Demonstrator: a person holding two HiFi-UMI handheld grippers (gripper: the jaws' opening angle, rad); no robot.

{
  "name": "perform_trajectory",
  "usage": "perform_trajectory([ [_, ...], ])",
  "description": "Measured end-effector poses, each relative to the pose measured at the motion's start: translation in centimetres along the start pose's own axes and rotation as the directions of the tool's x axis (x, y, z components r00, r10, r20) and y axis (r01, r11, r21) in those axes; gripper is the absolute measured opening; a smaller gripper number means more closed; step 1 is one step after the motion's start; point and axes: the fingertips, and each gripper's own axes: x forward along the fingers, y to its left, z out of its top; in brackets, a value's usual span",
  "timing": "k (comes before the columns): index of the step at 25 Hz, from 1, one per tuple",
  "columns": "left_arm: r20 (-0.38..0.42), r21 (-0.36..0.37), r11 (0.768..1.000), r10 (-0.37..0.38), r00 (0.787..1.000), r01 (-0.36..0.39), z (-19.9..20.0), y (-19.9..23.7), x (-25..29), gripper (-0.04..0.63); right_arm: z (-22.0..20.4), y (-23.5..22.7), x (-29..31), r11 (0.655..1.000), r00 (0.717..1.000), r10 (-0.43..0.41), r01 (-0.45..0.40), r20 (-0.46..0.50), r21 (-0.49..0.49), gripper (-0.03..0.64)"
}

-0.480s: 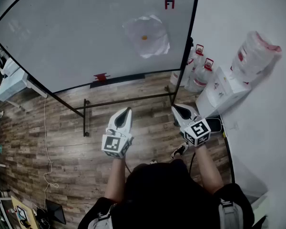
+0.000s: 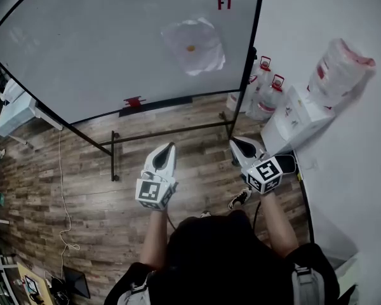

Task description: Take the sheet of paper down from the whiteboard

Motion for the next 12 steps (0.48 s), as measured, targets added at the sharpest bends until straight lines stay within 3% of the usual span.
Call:
perform_trajectory([
  [12, -0.01, -0.009, 1.0, 0.0, 1.0, 0.0, 0.5, -0.1, 1.3, 0.009, -0.5, -0.8, 0.4, 1.0, 1.0, -0.001, 0.001, -0.018, 0.007, 0.003],
])
